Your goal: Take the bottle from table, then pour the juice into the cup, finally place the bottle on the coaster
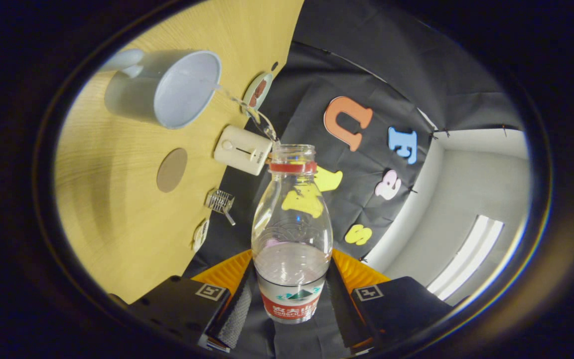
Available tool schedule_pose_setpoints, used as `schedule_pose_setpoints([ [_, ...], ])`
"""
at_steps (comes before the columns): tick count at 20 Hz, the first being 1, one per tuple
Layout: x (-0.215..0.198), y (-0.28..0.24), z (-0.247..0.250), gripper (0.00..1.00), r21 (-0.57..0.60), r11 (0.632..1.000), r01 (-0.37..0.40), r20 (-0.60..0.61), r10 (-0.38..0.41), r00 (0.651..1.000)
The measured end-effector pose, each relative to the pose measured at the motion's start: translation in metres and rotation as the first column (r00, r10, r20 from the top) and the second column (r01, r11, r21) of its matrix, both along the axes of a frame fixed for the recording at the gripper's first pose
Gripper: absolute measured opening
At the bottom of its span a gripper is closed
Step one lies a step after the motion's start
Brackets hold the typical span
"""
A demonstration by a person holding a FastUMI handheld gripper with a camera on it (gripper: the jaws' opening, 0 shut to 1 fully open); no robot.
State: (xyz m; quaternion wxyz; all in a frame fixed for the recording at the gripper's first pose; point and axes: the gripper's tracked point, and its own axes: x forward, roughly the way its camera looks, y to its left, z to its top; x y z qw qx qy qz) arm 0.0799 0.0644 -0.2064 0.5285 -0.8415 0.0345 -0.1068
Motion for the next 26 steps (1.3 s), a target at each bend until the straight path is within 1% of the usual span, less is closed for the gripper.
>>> schedule_pose_setpoints([
  [5,-0.003,0.007,0.004,0.79,-0.052,0.998,-0.025,0.027,0.027,0.999],
  [12,-0.008,0.012,0.011,0.79,-0.101,0.994,-0.039,0.052,0.045,0.998],
  [18,-0.011,0.012,0.014,0.79,-0.118,0.992,-0.043,0.041,0.048,0.998],
  [20,-0.014,0.012,0.017,0.79,-0.141,0.989,-0.044,0.038,0.050,0.998],
  [23,-0.016,0.021,0.023,0.79,-0.188,0.980,-0.067,0.036,0.075,0.997],
  [26,-0.018,0.034,0.029,0.79,-0.220,0.970,-0.107,0.055,0.122,0.991],
])
